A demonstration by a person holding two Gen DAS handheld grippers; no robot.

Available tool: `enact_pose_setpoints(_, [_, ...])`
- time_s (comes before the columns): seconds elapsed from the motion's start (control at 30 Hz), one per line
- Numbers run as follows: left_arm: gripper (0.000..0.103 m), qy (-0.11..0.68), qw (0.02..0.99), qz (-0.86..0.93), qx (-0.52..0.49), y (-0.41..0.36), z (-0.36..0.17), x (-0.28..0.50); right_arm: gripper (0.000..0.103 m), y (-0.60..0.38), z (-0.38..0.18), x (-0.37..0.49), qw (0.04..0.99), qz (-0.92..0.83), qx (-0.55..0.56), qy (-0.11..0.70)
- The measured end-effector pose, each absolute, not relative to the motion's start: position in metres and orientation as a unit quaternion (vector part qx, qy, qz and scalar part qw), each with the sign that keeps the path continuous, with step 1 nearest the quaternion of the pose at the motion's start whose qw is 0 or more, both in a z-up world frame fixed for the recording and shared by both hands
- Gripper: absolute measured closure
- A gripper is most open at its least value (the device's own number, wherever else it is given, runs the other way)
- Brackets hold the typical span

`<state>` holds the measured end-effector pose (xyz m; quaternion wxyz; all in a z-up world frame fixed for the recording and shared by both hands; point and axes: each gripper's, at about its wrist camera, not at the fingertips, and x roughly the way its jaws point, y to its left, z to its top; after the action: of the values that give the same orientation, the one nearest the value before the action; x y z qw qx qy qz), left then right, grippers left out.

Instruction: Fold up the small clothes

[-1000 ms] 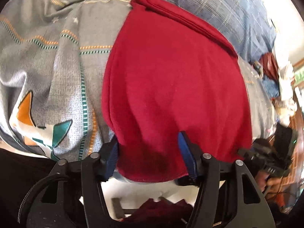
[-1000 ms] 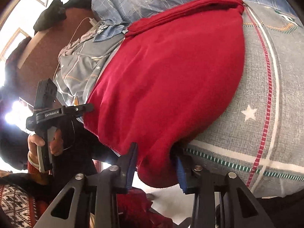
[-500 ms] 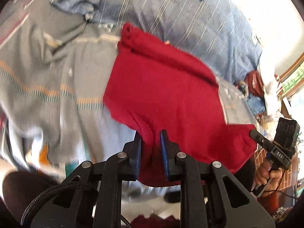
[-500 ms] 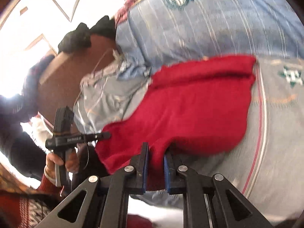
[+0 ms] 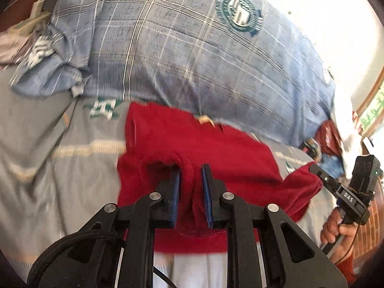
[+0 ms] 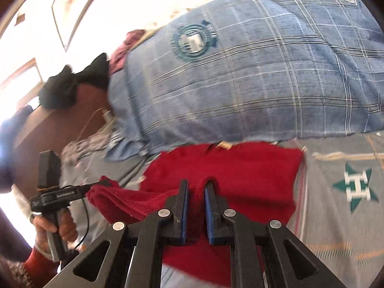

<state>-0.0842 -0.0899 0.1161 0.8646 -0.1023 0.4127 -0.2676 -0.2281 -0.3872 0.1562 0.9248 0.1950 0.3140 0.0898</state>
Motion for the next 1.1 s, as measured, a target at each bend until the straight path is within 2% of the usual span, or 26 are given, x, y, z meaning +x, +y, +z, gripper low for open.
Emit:
enact_pose_setpoints(0.23, [0.087, 0.434, 0.865, -0.225, -0.109, -0.114, 0.084, 0.002, 0.092, -0.429, 0.134, -0.144, 0.92, 0.043, 0.21, 0.329])
enact_pose_setpoints(0.37, [0.086, 0.465, 0.849, -0.224, -0.115, -0.123, 0.065, 0.031, 0.089, -0.449, 0.101, -0.099, 0.899, 0.023, 0.225, 0.375])
enact_pose_setpoints(0.4, [0.082, 0.469, 0.846, -0.225, -0.116, -0.124, 0.064, 0.033, 0.086, -0.455, 0.094, -0.094, 0.891, 0.018, 0.233, 0.39])
enact_pose_setpoints(0.43, [0.079, 0.473, 0.844, -0.226, -0.117, -0.123, 0.065, 0.036, 0.071, -0.461, 0.089, -0.091, 0.885, 0.013, 0.241, 0.398])
enact_pose_setpoints(0.47, [0.069, 0.473, 0.841, -0.234, -0.122, -0.121, 0.067, 0.038, 0.062, -0.468, 0.09, -0.095, 0.888, -0.001, 0.243, 0.39])
enact_pose_setpoints(0.5, [0.056, 0.47, 0.841, -0.238, -0.125, -0.118, 0.071, 0.038, 0.051, -0.473, 0.093, -0.102, 0.893, -0.013, 0.245, 0.376])
enact_pose_setpoints(0.53, [0.049, 0.465, 0.843, -0.239, -0.127, -0.115, 0.076, 0.038, 0.048, -0.48, 0.098, -0.111, 0.9, -0.026, 0.252, 0.355])
enact_pose_setpoints(0.57, [0.035, 0.455, 0.849, -0.235, -0.13, -0.11, 0.083, 0.036, 0.049, -0.488, 0.106, -0.125, 0.904, -0.033, 0.265, 0.333])
enact_pose_setpoints(0.6, [0.029, 0.443, 0.856, -0.23, -0.13, -0.109, 0.089, 0.034, 0.049, -0.49, 0.111, -0.133, 0.905, -0.028, 0.272, 0.326])
enact_pose_setpoints(0.67, [0.028, 0.419, 0.872, -0.223, -0.122, -0.104, 0.099, 0.027, 0.049, -0.483, 0.121, -0.147, 0.909, 0.0, 0.264, 0.323])
enact_pose_setpoints(0.8, [0.028, 0.432, 0.871, -0.21, -0.107, -0.111, 0.091, 0.029, 0.05, -0.439, 0.126, -0.147, 0.916, 0.039, 0.187, 0.352])
enact_pose_setpoints(0.93, [0.028, 0.464, 0.868, -0.166, -0.067, -0.13, 0.061, 0.039, 0.05, -0.408, 0.102, -0.114, 0.908, 0.051, 0.123, 0.398])
enact_pose_setpoints(1.0, [0.028, 0.487, 0.86, -0.14, -0.049, -0.134, 0.038, 0.05, 0.05, -0.412, 0.079, -0.088, 0.897, 0.002, 0.09, 0.432])
enact_pose_setpoints(1.1, [0.028, 0.515, 0.847, -0.122, -0.049, -0.131, 0.014, 0.06, 0.063, -0.444, 0.057, -0.07, 0.88, -0.053, 0.127, 0.454])
